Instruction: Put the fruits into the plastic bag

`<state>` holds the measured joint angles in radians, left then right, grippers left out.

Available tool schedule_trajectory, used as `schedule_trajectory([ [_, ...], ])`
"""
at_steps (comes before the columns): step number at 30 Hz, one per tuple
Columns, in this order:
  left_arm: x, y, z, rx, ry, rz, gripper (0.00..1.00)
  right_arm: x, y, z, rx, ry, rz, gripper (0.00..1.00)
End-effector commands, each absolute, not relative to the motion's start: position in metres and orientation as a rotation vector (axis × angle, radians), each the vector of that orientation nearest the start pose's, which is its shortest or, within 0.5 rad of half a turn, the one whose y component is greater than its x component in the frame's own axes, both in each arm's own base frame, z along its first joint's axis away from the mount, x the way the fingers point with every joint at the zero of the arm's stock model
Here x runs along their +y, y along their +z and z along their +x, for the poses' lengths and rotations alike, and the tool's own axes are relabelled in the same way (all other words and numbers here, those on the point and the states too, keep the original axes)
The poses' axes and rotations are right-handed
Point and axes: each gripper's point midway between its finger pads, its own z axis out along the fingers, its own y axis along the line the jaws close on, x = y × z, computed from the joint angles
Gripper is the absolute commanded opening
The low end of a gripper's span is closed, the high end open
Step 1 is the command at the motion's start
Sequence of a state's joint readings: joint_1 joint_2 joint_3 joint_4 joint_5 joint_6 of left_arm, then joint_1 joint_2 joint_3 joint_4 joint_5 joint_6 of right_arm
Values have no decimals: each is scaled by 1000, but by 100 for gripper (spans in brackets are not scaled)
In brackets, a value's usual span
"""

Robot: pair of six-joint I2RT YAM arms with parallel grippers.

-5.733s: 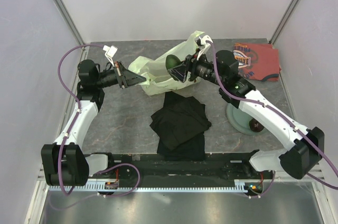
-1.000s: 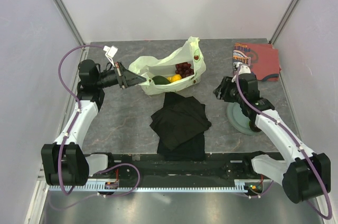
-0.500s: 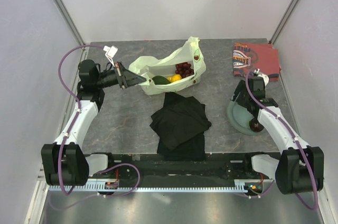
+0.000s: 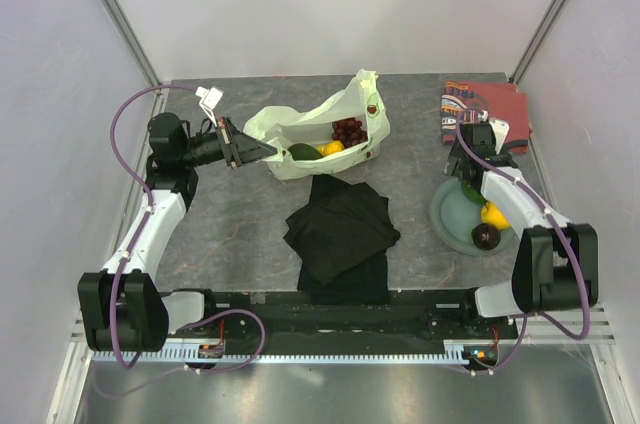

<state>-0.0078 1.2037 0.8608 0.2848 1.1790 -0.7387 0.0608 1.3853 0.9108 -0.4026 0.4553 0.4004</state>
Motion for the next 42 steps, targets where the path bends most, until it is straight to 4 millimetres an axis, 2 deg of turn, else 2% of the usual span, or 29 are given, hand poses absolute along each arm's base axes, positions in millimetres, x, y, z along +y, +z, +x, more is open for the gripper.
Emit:
schedule_trajectory([
  [1, -174, 310, 291, 1732, -1441, 416, 2, -48, 102, 355, 2345, -354, 490, 92],
  [7, -175, 309, 291, 1733, -1442, 418, 2, -51, 96, 356, 2371, -324, 476, 96],
  [8, -175, 309, 291, 1734, -1443, 417, 2, -61, 94, 354, 2371, -340, 505, 96],
  [17, -175, 308, 292, 1737, -1445, 414, 2, -75, 81, 348, 2404, -377, 539, 96],
  [30, -175, 309, 291, 1736, -1444, 415, 1, -74, 58, 352, 2454, -350, 537, 94],
  [34, -175, 308, 291, 1737, -1445, 414, 2, -73, 55, 352, 2453, -339, 542, 88],
  [40, -175, 309, 291, 1736, -1444, 415, 2, -72, 63, 352, 2430, -326, 542, 63],
  [42, -174, 309, 292, 1736, -1443, 413, 2, -73, 66, 352, 2420, -330, 542, 60],
])
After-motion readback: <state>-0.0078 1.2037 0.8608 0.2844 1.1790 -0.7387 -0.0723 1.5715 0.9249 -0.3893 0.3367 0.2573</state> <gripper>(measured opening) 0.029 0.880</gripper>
